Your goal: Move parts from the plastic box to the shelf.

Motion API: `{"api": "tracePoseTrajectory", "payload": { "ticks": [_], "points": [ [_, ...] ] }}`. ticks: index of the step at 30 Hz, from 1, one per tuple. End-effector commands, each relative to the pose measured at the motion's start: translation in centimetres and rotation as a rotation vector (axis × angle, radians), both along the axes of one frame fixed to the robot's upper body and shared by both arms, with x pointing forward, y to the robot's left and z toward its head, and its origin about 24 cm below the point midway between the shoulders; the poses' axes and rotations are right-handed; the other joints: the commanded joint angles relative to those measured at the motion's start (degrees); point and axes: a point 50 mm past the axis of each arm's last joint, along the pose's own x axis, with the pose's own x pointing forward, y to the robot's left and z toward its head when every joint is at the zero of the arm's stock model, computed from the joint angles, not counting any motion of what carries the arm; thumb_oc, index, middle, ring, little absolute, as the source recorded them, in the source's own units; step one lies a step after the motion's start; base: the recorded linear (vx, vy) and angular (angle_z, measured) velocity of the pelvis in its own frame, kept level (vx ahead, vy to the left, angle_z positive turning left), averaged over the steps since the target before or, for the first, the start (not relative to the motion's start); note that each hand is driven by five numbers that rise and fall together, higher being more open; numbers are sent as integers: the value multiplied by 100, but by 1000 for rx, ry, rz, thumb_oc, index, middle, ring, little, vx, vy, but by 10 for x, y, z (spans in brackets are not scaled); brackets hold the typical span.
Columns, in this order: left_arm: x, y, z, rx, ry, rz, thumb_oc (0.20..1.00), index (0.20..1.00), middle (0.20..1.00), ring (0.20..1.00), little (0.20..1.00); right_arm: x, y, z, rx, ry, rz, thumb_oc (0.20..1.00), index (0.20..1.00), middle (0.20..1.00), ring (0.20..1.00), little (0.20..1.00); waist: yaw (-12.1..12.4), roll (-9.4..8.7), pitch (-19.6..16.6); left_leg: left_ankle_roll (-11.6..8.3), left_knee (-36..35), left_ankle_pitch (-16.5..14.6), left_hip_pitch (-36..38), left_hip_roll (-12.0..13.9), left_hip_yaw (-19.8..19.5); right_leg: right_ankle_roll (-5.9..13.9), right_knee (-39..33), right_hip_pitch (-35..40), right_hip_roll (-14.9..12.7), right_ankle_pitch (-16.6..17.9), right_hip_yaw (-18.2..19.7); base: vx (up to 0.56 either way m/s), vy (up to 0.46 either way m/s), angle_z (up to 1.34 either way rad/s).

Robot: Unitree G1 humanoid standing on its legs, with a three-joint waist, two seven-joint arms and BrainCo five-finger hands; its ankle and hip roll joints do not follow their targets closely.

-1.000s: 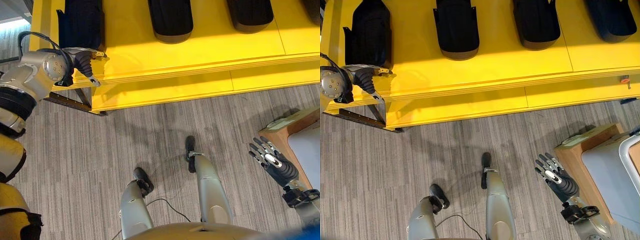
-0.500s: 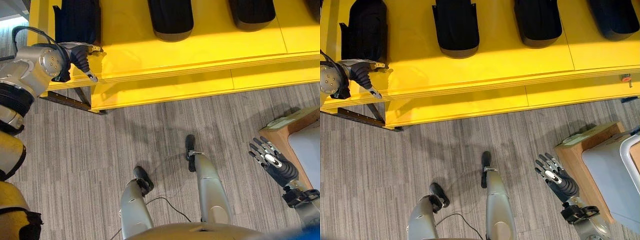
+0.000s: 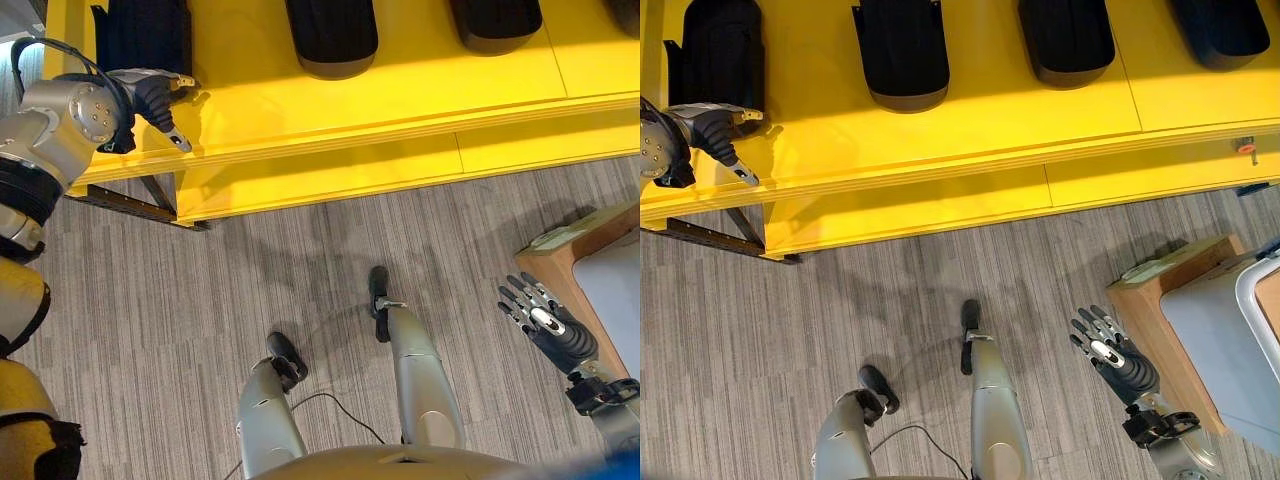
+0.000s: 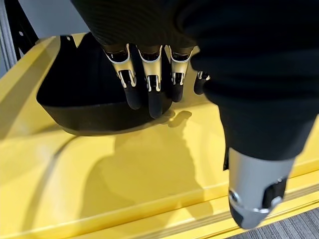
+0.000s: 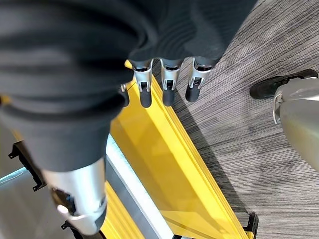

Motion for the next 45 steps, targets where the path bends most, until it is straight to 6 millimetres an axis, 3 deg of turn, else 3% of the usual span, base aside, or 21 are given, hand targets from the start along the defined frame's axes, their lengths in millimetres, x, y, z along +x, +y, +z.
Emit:
{"api": "tracePoseTrajectory", "payload": {
  "ticks": [1,29,40,45],
  "points": [
    [-6,-3,46,-62,-187,-18,1000,1000,1000,1000,1000,-9,-17,17,-54,-20,-3,1000,1000,1000,1000,1000,2,-3,-132,-579,-582,1191,-465,823,-785,1111,-114,253,-744,714,466,0,0,0],
    [-4,-11,65,-61,-269,-33,1000,1000,1000,1000,1000,-8,-20,16,-63,-19,-16,1000,1000,1000,1000,1000,-27,7,-198,-574,-508,1165,-543,876,-784,1119,-75,151,-711,734,523,2,1,-3],
    [-6,-40,64,-101,-247,-191,1000,1000,1000,1000,1000,-5,-20,19,-86,-34,-8,1000,1000,1000,1000,1000,-9,14,-194,-586,-532,1174,-406,887,-786,1110,-63,271,-701,706,524,0,0,0],
    [-15,-50,64,-179,-274,-299,1000,1000,1000,1000,1000,-4,-19,22,-106,-53,-5,1000,1000,1000,1000,1000,25,15,-199,-611,-555,1171,-217,876,-796,1101,-81,484,-693,671,535,0,0,0]
  ]
}}
